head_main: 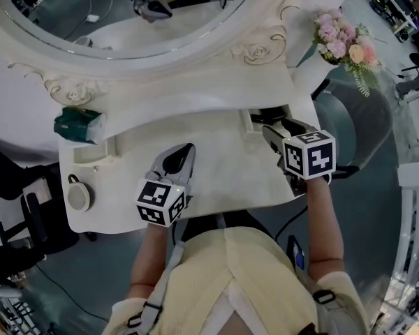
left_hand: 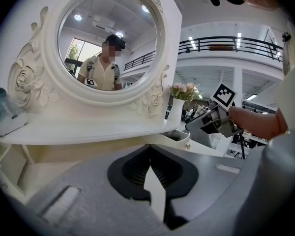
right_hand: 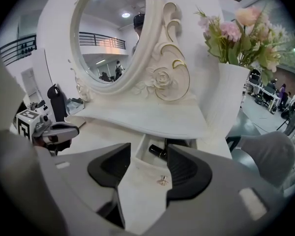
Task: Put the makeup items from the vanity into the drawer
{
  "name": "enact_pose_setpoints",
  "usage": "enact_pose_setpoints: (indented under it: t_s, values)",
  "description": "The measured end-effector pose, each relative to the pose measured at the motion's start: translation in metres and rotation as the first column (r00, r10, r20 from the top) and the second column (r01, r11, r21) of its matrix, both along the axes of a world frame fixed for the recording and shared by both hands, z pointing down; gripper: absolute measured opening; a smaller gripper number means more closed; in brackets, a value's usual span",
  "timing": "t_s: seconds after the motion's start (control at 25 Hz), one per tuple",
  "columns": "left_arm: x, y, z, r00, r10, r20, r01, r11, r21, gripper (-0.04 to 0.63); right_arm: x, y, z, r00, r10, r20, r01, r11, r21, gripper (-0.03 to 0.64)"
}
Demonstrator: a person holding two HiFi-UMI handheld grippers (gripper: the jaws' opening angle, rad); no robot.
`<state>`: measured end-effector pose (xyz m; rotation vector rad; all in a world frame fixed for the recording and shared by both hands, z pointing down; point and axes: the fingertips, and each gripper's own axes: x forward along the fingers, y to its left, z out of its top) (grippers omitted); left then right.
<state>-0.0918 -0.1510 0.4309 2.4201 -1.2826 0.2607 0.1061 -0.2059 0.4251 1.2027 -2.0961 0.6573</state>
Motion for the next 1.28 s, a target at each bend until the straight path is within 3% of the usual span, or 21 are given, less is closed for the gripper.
enact_pose_setpoints:
  t_s: [0.36, 0.6, 1.28]
  values:
    - [-0.002, 0.001, -0.004, 1.000, 0.002, -0.017, -0.002, 1.000, 0.000, 0.002, -0.008, 0.019, -0.003, 0.999, -0.002, 0.052, 0.002, 1.000, 0.011, 0.158]
    - [0.002, 0.001, -0.012, 0.996, 0.013, -0.085, -0.013, 1.000, 0.001, 0.002, -0.015, 0.031, 0.001, 0.997, -0.018, 0.079, 0.017, 1.000, 0.009, 0.129]
    - [-0.002, 0.000, -0.011, 0.999, -0.003, -0.043, 0.003, 1.000, -0.010, 0.002, -0.035, 0.041, 0.009, 0.991, -0.079, 0.108, 0.078, 0.997, 0.012, 0.046]
